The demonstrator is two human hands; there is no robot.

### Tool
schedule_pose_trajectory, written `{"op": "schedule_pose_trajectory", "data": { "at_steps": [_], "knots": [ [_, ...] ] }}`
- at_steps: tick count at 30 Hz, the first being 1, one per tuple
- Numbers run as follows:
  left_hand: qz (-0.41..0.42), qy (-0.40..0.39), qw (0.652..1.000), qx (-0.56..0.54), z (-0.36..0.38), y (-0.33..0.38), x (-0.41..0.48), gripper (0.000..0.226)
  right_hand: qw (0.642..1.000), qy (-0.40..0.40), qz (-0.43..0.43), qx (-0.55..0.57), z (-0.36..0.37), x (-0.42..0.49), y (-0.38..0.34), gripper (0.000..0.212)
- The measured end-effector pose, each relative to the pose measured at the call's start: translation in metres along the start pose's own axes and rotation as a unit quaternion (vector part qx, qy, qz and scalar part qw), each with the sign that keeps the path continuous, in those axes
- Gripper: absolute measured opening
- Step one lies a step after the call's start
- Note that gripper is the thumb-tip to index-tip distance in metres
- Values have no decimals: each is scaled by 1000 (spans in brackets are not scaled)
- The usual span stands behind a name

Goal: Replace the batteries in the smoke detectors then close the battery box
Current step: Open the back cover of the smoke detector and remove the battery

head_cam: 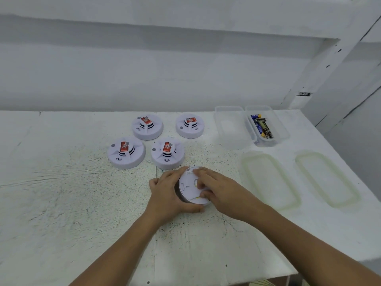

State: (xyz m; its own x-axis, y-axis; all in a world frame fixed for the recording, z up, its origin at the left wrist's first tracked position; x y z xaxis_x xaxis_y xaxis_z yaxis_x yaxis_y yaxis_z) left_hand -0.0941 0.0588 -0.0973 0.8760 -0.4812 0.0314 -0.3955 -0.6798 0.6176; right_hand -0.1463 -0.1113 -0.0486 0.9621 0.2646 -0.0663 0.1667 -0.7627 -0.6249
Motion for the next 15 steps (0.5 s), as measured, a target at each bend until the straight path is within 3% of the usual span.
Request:
{"op": "schedule_pose_trajectory", "data": {
  "at_steps": [7,9,12,15],
  "knots": [
    [-8,-7,1000,-1,1,-1,0,99,999,-34,1,42,-12,7,1,51],
    [-9,-7,1000,-3,1,-1,0,97,998,-41,-8,49,-16,9,1,42],
    [-6,-3,1000,-2,-1,1,-1,98,997,-50,-25,52,-17,11,-1,12],
    [-2,-1,1000,-3,-1,1,-1,99,996,-68,-19,48,-17,15,-6,24]
  ]
}}
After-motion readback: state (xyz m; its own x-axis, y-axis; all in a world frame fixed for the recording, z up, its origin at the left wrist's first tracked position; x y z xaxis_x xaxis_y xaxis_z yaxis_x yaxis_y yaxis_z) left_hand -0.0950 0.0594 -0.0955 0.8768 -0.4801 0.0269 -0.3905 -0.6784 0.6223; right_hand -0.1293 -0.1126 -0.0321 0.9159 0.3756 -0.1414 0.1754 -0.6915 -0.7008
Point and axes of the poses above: each hand's wrist, its own x-axis towards the middle knuckle, its own z-axis out of the palm, y = z × x, the point moved 1 cm from there along x, towards the middle knuckle, and after that the axes turned 12 degrees about x, right-handed, at the moved point
